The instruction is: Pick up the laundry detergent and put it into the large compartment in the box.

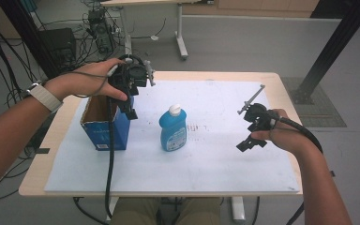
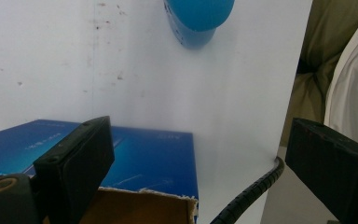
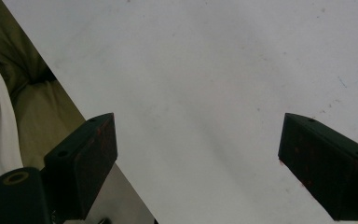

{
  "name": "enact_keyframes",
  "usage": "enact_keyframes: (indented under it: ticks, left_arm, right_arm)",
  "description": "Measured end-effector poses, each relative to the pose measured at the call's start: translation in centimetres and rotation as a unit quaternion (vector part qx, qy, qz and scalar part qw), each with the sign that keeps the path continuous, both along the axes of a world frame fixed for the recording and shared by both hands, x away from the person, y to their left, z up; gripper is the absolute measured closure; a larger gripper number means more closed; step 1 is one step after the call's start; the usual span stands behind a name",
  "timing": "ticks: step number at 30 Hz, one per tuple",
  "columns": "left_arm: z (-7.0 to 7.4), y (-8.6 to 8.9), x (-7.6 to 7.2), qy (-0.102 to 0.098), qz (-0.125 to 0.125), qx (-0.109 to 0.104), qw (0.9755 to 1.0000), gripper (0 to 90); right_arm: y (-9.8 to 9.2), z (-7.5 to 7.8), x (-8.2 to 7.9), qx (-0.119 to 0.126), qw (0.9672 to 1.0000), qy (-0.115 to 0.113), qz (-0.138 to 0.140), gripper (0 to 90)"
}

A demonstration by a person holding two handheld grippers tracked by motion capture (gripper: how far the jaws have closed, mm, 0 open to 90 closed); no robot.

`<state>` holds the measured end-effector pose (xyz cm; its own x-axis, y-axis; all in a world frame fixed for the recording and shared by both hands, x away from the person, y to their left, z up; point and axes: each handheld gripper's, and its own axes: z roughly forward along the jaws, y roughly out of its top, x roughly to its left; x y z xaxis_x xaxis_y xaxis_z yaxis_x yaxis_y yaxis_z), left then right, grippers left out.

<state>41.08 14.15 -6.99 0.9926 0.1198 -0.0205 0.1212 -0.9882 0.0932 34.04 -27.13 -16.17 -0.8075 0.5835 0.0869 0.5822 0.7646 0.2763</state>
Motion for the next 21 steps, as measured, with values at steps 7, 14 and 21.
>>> enact_keyframes:
  ticks: [7, 14, 21]
  left_arm:
    - [0.31, -0.26, -0.1, 0.003, 0.006, 0.005, 1.0, 8.1]
    - [0.62, -0.15, -0.4, 0.002, 0.008, 0.005, 1.0, 8.1]
    - [0.75, -0.2, -0.52, 0.003, 0.005, 0.004, 1.0, 8.3]
  right_arm:
    - [-0.4, 0.0, -0.17, 0.006, 0.9999, 0.003, -0.013, 11.6]
    - [-0.27, -0.04, -0.11, 0.006, 0.9999, 0.002, -0.011, 11.6]
    - [0.19, 0.17, -0.02, 0.005, 1.0, 0.003, -0.007, 11.6]
